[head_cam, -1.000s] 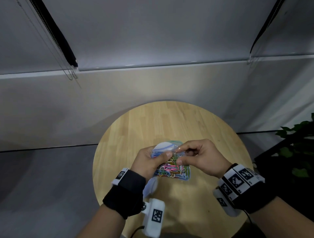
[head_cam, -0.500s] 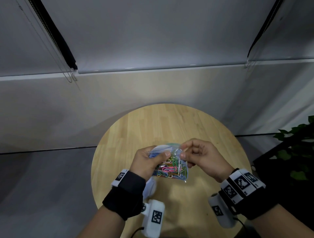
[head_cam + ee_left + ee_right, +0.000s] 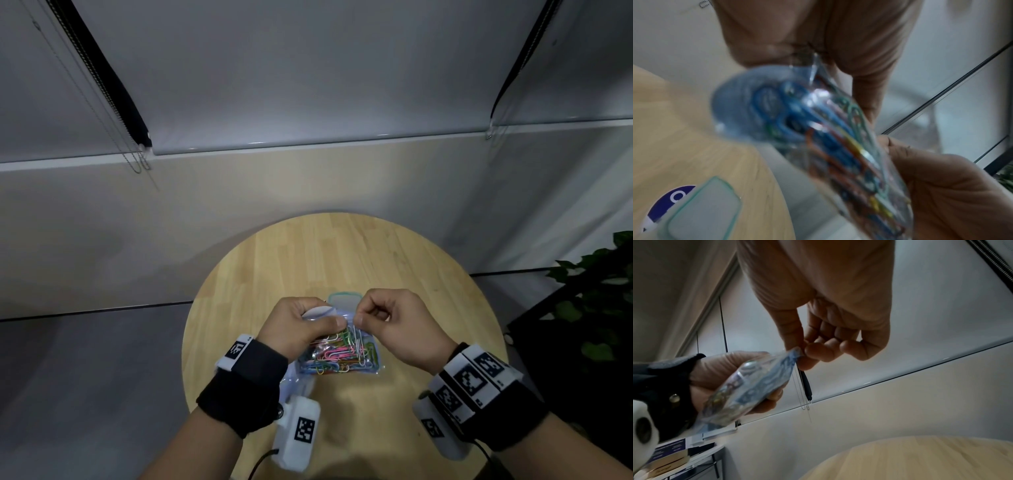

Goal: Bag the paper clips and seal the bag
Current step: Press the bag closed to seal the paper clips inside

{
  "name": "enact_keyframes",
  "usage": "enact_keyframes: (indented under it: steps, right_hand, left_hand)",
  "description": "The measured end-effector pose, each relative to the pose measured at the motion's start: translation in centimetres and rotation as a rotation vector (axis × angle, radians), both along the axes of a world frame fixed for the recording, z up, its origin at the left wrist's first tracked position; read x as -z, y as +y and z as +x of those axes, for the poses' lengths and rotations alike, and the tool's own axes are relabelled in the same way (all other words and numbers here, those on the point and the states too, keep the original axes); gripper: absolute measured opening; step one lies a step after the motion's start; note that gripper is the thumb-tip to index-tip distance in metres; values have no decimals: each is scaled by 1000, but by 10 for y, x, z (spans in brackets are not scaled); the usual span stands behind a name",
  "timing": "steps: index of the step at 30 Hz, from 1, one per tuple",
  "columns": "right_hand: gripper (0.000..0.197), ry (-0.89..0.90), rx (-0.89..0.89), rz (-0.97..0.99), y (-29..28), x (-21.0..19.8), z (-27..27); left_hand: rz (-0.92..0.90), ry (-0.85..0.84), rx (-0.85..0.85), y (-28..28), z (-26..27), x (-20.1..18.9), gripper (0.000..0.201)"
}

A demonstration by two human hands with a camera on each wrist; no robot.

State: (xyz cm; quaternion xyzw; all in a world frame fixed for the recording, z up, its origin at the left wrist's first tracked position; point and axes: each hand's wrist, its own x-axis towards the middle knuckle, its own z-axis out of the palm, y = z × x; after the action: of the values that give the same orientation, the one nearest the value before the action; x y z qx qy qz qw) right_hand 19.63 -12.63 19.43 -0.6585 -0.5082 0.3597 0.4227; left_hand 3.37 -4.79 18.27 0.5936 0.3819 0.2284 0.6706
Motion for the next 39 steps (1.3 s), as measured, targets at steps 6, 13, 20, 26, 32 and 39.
enact_keyframes:
  steps: [6,13,20,26,32,39]
  right_hand:
    - [17,10,-32,-31,3,0,1]
    - [14,81,11,-18,5,4,4]
    - [18,5,-70,-41,4,1,3]
    - [19,-297,-67,12,-1,5,-5]
    - [7,-362,-41,86,-8,13,-8]
    - [10,-310,-111,3,-8,13,-7]
  left_hand:
    - [-6,36,6,5,-3,-1,3]
    - [93,82,27,9,-5,-2,8]
    - [103,91,77,8,-3,-2,10]
    - [196,108,119,3,0,-2,7]
    - [315,187,70,5,-2,5,15]
    - [387,235,119,-6,1,11,14]
